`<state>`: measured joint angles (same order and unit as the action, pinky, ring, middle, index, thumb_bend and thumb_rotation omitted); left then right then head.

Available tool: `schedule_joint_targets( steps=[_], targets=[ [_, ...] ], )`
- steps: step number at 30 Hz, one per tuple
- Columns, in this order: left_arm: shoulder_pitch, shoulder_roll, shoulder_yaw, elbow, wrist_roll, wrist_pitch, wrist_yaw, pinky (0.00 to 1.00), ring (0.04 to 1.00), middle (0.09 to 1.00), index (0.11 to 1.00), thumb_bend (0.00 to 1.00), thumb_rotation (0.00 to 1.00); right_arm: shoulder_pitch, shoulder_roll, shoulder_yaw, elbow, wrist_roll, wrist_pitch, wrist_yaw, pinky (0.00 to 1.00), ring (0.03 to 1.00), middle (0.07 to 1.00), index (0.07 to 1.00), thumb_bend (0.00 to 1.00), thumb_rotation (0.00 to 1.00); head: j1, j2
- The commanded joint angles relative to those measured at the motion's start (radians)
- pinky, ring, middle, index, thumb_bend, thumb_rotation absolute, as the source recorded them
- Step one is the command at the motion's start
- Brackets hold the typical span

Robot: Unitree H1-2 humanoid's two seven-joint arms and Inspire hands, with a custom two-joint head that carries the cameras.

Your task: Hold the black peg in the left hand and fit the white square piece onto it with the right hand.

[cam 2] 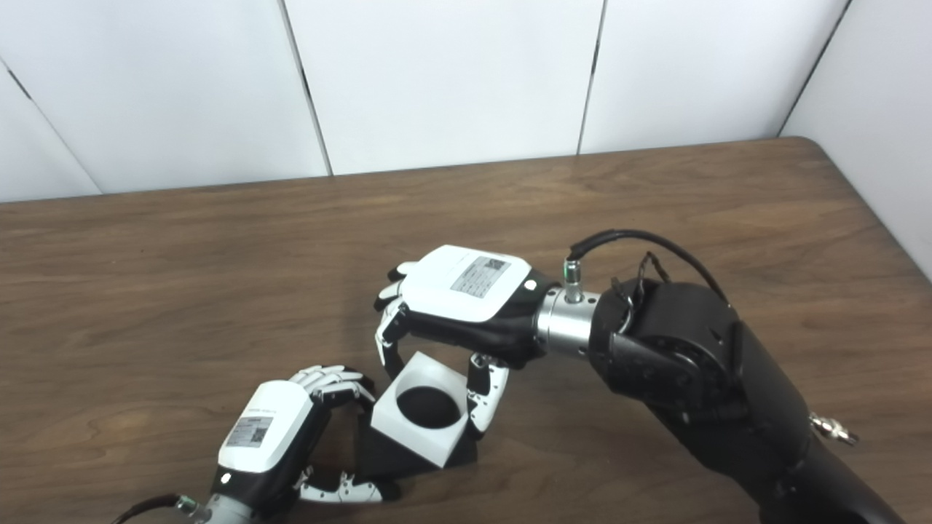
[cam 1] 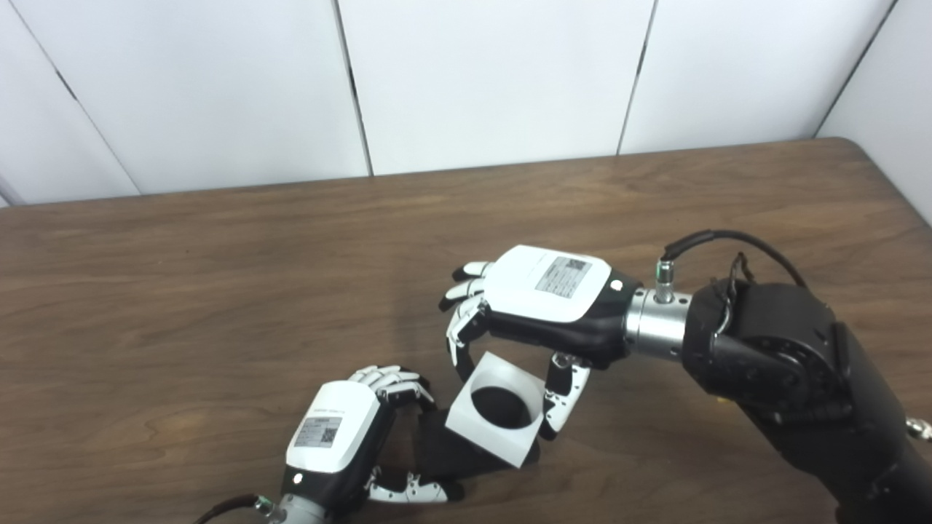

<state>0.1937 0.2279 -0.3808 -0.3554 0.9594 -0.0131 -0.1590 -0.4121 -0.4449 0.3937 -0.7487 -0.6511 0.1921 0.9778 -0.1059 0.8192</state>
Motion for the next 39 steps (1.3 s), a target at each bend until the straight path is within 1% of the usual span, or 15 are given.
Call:
schedule_joint_targets(
  steps=[1, 7, 14, 22, 26, 30, 39],
  targets=[
    [0.016, 0.003, -0.011, 0.009, -0.003, 0.019, -0.044, 0.82, 0.808, 0.756, 0.49, 0.51, 0.05, -0.023, 0.006, -0.016, -0.002, 0.003, -0.029, -0.037, 0.96, 0.876, 0.722, 0.481, 0.52, 0.13, -0.002, 0.001],
    [0.017, 0.001, -0.014, 0.007, 0.005, 0.02, -0.043, 0.82, 0.804, 0.753, 0.49, 0.51, 0.05, -0.026, 0.001, -0.013, 0.001, -0.012, -0.034, -0.025, 0.97, 0.881, 0.724, 0.482, 0.52, 0.13, -0.002, 0.002],
    [0.019, 0.004, -0.014, 0.006, 0.001, 0.014, -0.039, 0.81, 0.803, 0.75, 0.49, 0.51, 0.05, -0.019, 0.004, -0.015, 0.022, -0.005, -0.039, -0.037, 0.97, 0.881, 0.723, 0.482, 0.52, 0.13, -0.002, 0.005],
    [0.024, 0.003, -0.013, -0.002, -0.001, 0.015, -0.039, 0.81, 0.801, 0.748, 0.49, 0.51, 0.05, -0.022, 0.002, -0.002, 0.056, -0.036, -0.086, -0.058, 0.95, 0.878, 0.716, 0.482, 0.52, 0.13, -0.003, 0.011],
    [0.023, 0.002, -0.012, -0.003, -0.001, 0.018, -0.042, 0.82, 0.8, 0.749, 0.49, 0.51, 0.05, -0.018, 0.006, 0.008, 0.057, -0.037, -0.097, -0.048, 0.94, 0.874, 0.723, 0.481, 0.52, 0.13, -0.004, 0.013],
    [0.024, 0.001, -0.012, -0.007, 0.0, 0.025, -0.049, 0.82, 0.801, 0.75, 0.49, 0.51, 0.05, -0.017, 0.009, 0.023, 0.058, -0.047, -0.12, -0.04, 0.93, 0.87, 0.725, 0.481, 0.52, 0.13, -0.004, 0.013],
    [0.022, 0.001, -0.014, -0.011, 0.005, 0.023, -0.051, 0.81, 0.799, 0.749, 0.49, 0.51, 0.05, -0.025, 0.017, 0.034, 0.064, -0.059, -0.125, -0.028, 0.96, 0.87, 0.721, 0.48, 0.52, 0.13, -0.003, 0.016]
  ],
)
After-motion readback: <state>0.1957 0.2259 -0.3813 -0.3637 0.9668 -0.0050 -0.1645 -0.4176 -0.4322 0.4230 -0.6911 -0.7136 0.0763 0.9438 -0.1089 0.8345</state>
